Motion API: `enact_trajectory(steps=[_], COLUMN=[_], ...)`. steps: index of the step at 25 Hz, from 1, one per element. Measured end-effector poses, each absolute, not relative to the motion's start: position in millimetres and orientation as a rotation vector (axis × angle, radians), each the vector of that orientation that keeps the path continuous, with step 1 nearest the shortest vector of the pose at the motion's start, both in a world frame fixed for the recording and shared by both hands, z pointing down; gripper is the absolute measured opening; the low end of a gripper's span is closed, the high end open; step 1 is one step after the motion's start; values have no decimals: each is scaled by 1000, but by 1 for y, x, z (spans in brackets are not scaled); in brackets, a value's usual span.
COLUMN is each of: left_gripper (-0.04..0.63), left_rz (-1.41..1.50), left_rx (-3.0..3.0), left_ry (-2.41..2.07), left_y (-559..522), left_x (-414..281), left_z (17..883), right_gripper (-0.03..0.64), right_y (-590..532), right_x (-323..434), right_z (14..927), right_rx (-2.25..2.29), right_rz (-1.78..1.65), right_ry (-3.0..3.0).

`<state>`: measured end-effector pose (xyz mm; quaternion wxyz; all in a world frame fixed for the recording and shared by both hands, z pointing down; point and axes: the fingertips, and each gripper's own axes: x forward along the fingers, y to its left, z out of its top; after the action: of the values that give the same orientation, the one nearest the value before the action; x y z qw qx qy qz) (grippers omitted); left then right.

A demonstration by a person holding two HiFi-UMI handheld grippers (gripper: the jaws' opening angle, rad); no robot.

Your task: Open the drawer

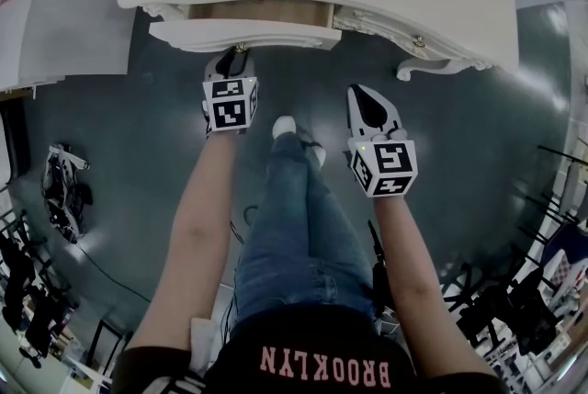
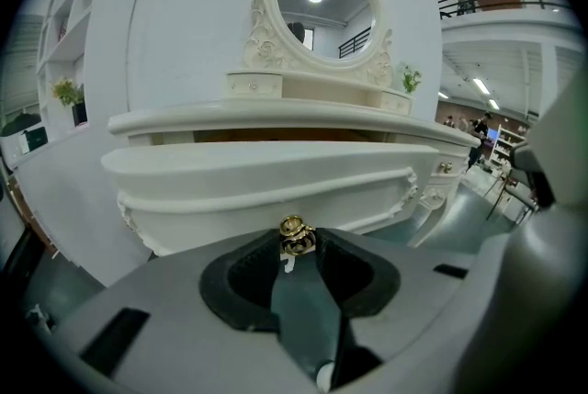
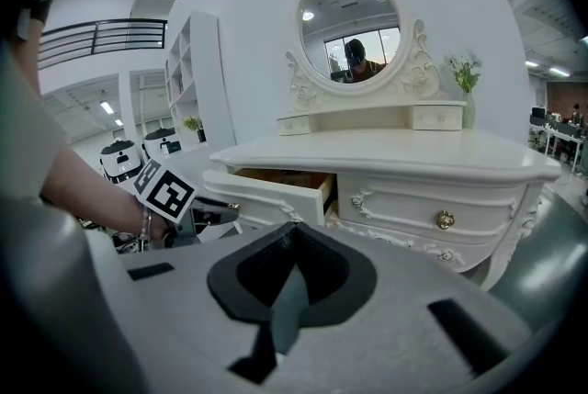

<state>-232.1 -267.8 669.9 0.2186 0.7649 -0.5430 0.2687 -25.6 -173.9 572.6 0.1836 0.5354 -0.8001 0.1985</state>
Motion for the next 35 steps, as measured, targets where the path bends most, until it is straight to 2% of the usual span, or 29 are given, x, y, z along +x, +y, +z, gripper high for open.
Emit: enact_trajectory(steps=[35], left_gripper=[115], left_rz=[794], left_rx=[1994], left_ry=[-1501], left_y=[-162], left_x=[-250], left_z=[672], right_gripper=[-3], right_y=[-130], right_x=[-25], right_z=[576], right_rx=[1373], right_rz=[559], right_ry=[-2264])
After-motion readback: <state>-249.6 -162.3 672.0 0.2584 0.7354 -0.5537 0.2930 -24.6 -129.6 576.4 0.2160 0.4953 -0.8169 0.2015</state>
